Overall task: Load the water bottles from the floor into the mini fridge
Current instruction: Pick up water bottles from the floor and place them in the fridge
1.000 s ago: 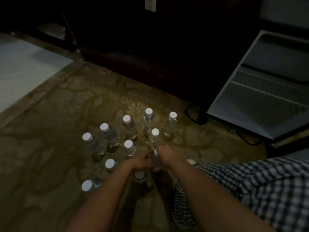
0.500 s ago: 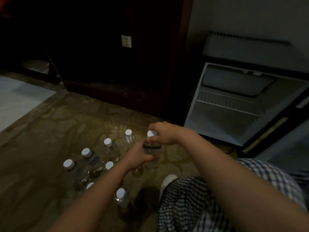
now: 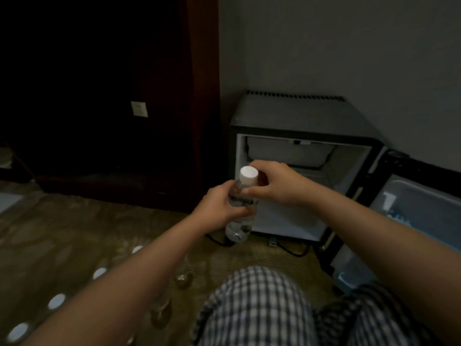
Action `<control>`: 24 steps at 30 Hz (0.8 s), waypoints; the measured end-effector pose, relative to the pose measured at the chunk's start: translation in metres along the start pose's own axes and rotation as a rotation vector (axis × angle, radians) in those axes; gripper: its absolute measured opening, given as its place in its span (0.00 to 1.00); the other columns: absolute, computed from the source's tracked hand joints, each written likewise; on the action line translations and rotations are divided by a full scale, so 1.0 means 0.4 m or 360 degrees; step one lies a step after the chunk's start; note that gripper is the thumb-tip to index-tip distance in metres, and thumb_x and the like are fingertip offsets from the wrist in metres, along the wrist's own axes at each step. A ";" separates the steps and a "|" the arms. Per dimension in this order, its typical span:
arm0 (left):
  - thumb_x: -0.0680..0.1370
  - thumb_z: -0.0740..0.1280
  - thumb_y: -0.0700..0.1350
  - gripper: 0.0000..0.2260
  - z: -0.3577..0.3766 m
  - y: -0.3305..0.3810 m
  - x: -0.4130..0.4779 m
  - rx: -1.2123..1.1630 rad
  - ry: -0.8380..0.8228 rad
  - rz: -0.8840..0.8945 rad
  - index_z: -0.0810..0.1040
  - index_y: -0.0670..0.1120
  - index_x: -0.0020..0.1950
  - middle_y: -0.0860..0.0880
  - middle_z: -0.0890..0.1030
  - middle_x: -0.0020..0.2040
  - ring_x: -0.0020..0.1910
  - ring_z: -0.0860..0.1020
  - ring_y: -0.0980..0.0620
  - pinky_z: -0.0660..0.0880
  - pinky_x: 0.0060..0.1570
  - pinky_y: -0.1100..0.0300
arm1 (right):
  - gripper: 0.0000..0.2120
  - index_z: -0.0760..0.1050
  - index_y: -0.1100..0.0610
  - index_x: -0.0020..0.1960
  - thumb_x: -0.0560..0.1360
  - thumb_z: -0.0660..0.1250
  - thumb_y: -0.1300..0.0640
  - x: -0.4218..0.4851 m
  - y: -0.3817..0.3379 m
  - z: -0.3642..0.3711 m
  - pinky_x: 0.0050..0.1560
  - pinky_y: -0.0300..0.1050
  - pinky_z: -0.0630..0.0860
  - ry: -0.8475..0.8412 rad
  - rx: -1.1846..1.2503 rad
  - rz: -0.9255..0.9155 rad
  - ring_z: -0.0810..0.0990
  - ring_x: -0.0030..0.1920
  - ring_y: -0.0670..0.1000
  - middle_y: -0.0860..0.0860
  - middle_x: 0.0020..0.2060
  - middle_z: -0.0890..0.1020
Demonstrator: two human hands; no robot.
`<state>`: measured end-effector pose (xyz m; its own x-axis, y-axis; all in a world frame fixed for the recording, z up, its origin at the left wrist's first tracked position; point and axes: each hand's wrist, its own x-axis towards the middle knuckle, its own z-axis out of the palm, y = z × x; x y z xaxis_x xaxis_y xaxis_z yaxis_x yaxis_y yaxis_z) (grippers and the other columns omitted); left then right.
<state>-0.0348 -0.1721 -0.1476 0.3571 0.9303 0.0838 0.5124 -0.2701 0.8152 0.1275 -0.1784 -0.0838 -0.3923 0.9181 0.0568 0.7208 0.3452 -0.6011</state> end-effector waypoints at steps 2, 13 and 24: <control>0.68 0.75 0.48 0.21 0.030 0.014 0.052 -0.0054 -0.0053 -0.0006 0.74 0.51 0.59 0.54 0.80 0.52 0.52 0.79 0.57 0.77 0.52 0.59 | 0.13 0.74 0.51 0.51 0.70 0.72 0.49 0.003 0.069 -0.012 0.43 0.42 0.73 0.0078 0.0105 0.0070 0.77 0.43 0.46 0.47 0.42 0.79; 0.70 0.73 0.40 0.20 0.217 -0.087 0.283 -0.0065 -0.0476 -0.0127 0.71 0.48 0.58 0.59 0.75 0.45 0.44 0.75 0.64 0.73 0.38 0.76 | 0.11 0.71 0.50 0.54 0.74 0.69 0.56 0.075 0.386 0.066 0.34 0.26 0.72 -0.0059 0.0474 0.0341 0.75 0.42 0.40 0.39 0.41 0.75; 0.73 0.70 0.46 0.17 0.351 -0.392 0.400 -0.0190 -0.0571 -0.0588 0.73 0.48 0.61 0.50 0.79 0.56 0.54 0.77 0.56 0.75 0.56 0.62 | 0.18 0.73 0.54 0.61 0.73 0.70 0.52 0.219 0.641 0.265 0.61 0.47 0.73 -0.0010 0.0418 0.0553 0.77 0.59 0.50 0.51 0.58 0.80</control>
<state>0.0517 -0.0156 -0.3424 0.4252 0.8090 -0.4059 0.5698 0.1091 0.8145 0.2173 -0.0301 -0.3176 -0.1560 0.9695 -0.1890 0.6413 -0.0461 -0.7659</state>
